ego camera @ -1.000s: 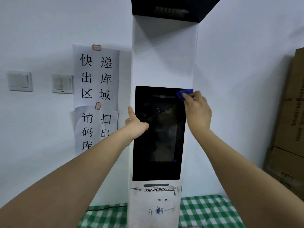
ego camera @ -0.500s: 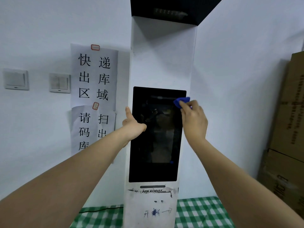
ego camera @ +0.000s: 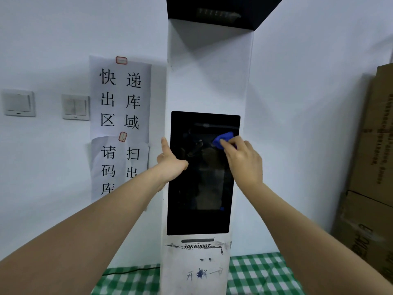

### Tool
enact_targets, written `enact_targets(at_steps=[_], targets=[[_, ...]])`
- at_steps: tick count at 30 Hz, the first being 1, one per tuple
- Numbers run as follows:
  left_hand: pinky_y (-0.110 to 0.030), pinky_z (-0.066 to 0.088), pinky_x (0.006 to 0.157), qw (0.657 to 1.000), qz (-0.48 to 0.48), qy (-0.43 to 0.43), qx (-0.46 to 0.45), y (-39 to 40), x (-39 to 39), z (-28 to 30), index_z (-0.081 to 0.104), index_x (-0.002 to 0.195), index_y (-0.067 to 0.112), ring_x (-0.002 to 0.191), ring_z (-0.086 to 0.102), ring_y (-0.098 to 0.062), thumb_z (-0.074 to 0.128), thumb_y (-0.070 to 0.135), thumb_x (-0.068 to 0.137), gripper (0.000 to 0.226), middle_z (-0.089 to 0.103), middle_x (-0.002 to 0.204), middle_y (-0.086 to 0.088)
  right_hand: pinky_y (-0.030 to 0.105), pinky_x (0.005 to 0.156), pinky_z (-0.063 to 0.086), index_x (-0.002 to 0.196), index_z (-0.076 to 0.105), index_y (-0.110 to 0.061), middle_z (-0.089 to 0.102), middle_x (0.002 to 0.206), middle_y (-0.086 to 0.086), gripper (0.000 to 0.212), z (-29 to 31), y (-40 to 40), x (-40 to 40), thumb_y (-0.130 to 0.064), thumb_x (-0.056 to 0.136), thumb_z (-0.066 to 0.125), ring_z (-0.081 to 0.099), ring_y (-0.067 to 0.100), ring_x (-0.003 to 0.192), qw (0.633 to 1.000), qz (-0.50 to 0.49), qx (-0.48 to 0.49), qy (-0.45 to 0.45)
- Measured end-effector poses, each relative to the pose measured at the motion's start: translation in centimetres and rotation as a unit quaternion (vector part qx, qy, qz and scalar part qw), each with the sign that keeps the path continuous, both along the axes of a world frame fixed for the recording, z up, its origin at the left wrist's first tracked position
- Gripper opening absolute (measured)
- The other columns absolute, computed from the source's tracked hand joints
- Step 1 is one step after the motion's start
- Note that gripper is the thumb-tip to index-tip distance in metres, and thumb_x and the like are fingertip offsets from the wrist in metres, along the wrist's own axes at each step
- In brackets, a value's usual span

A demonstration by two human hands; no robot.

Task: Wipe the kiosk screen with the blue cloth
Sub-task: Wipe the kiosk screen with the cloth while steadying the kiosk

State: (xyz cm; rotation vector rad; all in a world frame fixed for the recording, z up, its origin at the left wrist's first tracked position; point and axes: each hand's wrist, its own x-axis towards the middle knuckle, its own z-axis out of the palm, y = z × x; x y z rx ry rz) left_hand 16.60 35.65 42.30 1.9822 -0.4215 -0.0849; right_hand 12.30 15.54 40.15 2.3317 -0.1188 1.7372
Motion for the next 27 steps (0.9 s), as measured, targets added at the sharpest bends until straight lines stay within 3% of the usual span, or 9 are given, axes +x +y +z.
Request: enact_targets(at_steps=[2,6,7,13,17,19,22,25,27], targets=[[-0.03,0.033,0.087,1.0,0.0,0.0,-0.002,0.0,-0.1,0.1,-0.022,0.148,0.032,0.113,0.043,-0.024,0.051,0.011,0.089,0.097,0.032,0.146,-0.014,0.026,0.042,0.038,0.106,0.071,-0.018,0.062,0.088,0.005,0.045,0.9,-0.4,-0.3,0.003,0.066,0.077,0.054,0.026,0.062,0.999,-0.008,-0.04,0.012],[-0.03,0.032,0.087,1.0,0.0,0.0,-0.005,0.1,-0.4,0.0,-0.022,0.148,0.032,0.122,0.041,-0.026,0.051,0.012,0.089,0.096,0.029,0.147,-0.013,0.028,0.054,0.037,0.12,0.063,-0.019,0.058,0.104,0.005,0.032,3.6,0.5,-0.5,-0.009,0.09,0.057,0.055,0.026,0.081,0.98,-0.013,0.192,-0.049],[-0.03,0.032,0.088,1.0,-0.001,0.001,-0.008,0.1,-0.4,0.0,-0.021,0.148,0.032,0.121,0.041,-0.026,0.051,0.012,0.089,0.096,0.029,0.147,-0.013,0.029,0.056,0.036,0.12,0.062,-0.018,0.057,0.104,0.005,0.031,3.6,1.3,-0.4,-0.01,0.091,0.055,0.055,0.025,0.083,0.978,-0.014,0.2,-0.05],[-0.029,0.033,0.087,1.0,-0.007,-0.002,-0.021,0.2,-0.4,0.0,-0.019,0.149,0.032,0.107,0.041,-0.022,0.051,0.011,0.09,0.094,0.03,0.145,-0.014,0.027,0.041,0.038,0.102,0.07,-0.016,0.06,0.088,0.005,0.042,1.7,2.9,1.0,-0.001,0.064,0.08,0.053,0.025,0.062,0.997,0.016,-0.059,0.049],[-0.029,0.032,0.086,1.0,-0.017,-0.001,-0.018,0.4,-0.5,-0.1,-0.019,0.149,0.033,0.105,0.038,-0.019,0.051,0.01,0.089,0.095,0.028,0.147,-0.013,0.029,0.055,0.038,0.118,0.064,-0.019,0.057,0.103,0.005,0.03,3.4,2.2,0.6,-0.012,0.089,0.059,0.055,0.025,0.083,0.986,0.008,0.166,-0.029],[-0.029,0.032,0.086,1.0,-0.018,-0.001,-0.021,0.5,-0.5,-0.1,-0.018,0.149,0.033,0.105,0.038,-0.018,0.051,0.01,0.089,0.094,0.026,0.148,-0.012,0.03,0.059,0.038,0.121,0.061,-0.016,0.056,0.105,0.004,0.029,3.2,3.2,0.9,-0.016,0.093,0.054,0.054,0.022,0.086,0.974,0.015,0.22,-0.057],[-0.028,0.031,0.086,0.999,-0.018,-0.002,-0.031,0.6,-0.4,-0.2,-0.017,0.149,0.034,0.114,0.041,-0.021,0.051,0.009,0.089,0.094,0.024,0.15,-0.011,0.028,0.046,0.037,0.109,0.067,-0.015,0.058,0.093,0.008,0.032,1.7,5.2,1.9,-0.006,0.078,0.069,0.055,0.027,0.072,0.995,0.049,0.082,-0.012],[-0.027,0.031,0.085,0.999,-0.023,-0.004,-0.036,0.7,-0.5,-0.2,-0.016,0.149,0.034,0.107,0.039,-0.019,0.05,0.008,0.089,0.094,0.023,0.15,-0.01,0.026,0.039,0.037,0.102,0.07,-0.016,0.059,0.088,0.006,0.041,2.0,4.7,2.0,-0.002,0.064,0.079,0.053,0.025,0.064,0.994,0.034,-0.085,0.057],[-0.028,0.032,0.087,0.999,-0.029,-0.006,-0.036,0.9,-0.5,-0.2,-0.016,0.149,0.035,0.119,0.041,-0.022,0.05,0.007,0.089,0.093,0.021,0.152,-0.01,0.028,0.044,0.037,0.105,0.069,-0.016,0.059,0.092,0.007,0.036,3.4,4.3,1.6,-0.004,0.071,0.074,0.055,0.028,0.071,0.998,0.037,-0.038,0.042]])
